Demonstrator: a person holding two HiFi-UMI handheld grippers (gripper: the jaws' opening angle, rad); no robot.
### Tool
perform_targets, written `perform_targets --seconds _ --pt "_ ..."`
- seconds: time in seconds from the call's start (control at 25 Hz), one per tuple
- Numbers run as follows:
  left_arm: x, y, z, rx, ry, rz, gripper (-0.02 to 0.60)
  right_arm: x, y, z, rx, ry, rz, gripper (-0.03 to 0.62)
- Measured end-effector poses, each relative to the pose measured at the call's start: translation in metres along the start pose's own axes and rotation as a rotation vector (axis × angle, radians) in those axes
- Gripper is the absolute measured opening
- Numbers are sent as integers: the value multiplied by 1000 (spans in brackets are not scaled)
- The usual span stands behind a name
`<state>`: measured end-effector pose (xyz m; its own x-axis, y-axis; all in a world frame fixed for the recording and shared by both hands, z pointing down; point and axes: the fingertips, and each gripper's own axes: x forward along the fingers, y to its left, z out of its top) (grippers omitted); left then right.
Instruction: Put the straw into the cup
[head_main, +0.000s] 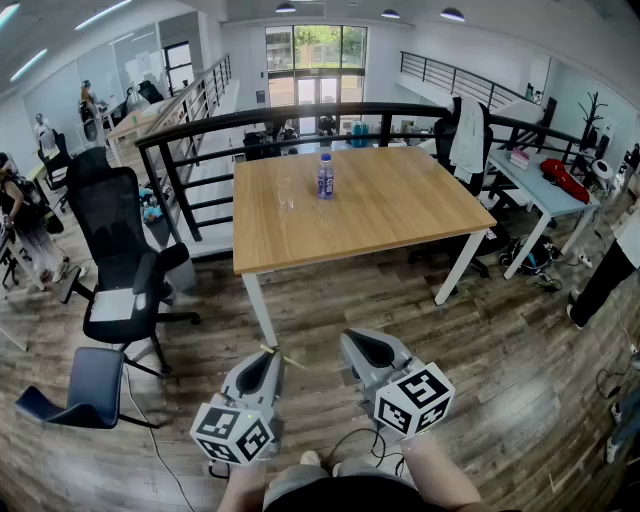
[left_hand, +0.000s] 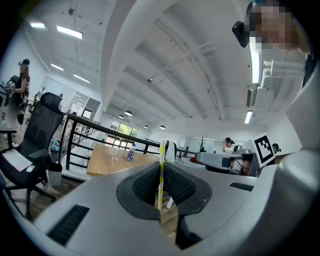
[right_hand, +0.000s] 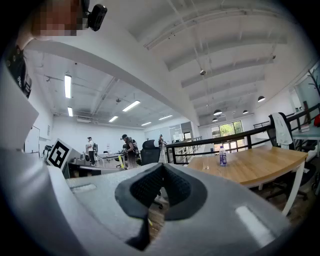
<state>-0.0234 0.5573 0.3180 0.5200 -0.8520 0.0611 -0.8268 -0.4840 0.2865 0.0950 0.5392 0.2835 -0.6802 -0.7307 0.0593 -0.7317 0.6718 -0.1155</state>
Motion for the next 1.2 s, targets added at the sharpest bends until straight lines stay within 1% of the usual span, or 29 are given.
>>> perform_targets --seconds 0.24,0.4,0.56,0.68,0.84,0.96,1.2 --pt "1 10 -1 -5 7 6 35 8 7 -6 -7 5 8 -3" --pt "2 16 0 -10 9 -7 35 14 10 -9 8 -1 0 -3" --pt "-4 28 -1 35 22 -40 35 25 23 -16 30 -13 11 -2" --pt "-1 43 4 67 22 -64 35 39 27 -20 19 -2 -8 -2" --pt "6 64 2 56 29 -69 35 50 28 -29 25 9 -36 -2" --pt "8 72 2 71 41 -65 35 55 29 -34 25 22 -48 -2" --pt "15 90 -2 47 52 -73 35 74 17 -37 24 36 -68 -2"
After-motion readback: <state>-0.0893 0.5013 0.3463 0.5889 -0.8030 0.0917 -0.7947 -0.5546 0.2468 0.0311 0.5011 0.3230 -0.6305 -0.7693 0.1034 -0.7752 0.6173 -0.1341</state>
